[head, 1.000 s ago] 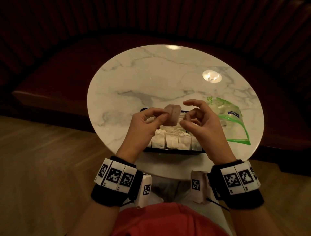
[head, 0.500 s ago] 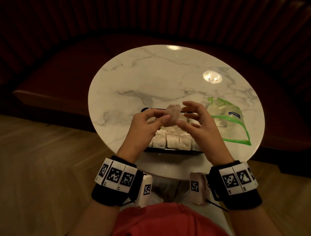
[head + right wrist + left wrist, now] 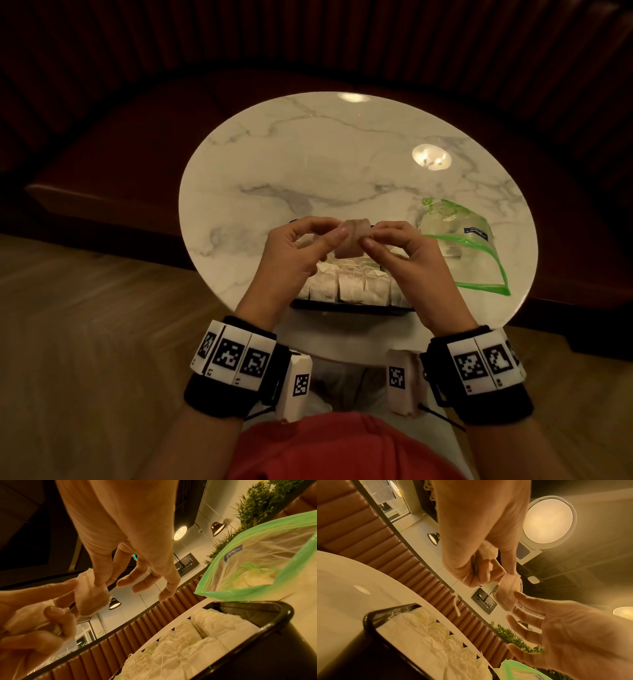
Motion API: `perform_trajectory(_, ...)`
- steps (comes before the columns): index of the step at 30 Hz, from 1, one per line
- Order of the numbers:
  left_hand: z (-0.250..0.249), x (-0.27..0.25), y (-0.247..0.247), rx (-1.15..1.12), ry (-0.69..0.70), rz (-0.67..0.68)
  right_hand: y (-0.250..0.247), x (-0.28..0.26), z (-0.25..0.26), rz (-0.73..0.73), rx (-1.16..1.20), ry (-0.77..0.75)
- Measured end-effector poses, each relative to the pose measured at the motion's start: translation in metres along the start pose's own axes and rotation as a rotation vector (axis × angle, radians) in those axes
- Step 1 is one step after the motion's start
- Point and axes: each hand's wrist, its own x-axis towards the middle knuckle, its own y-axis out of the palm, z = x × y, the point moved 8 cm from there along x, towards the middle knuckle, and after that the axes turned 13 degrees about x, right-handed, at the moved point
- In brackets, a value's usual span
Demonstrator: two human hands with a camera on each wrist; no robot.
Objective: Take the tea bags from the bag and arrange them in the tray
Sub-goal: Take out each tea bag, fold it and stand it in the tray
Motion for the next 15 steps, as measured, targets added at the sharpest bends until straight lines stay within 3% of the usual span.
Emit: perform_trajectory(15,0.0,0.002,0.0,0.032,0.029,-0.008,0.01,-0.002,0.003,0.083,0.054,0.053)
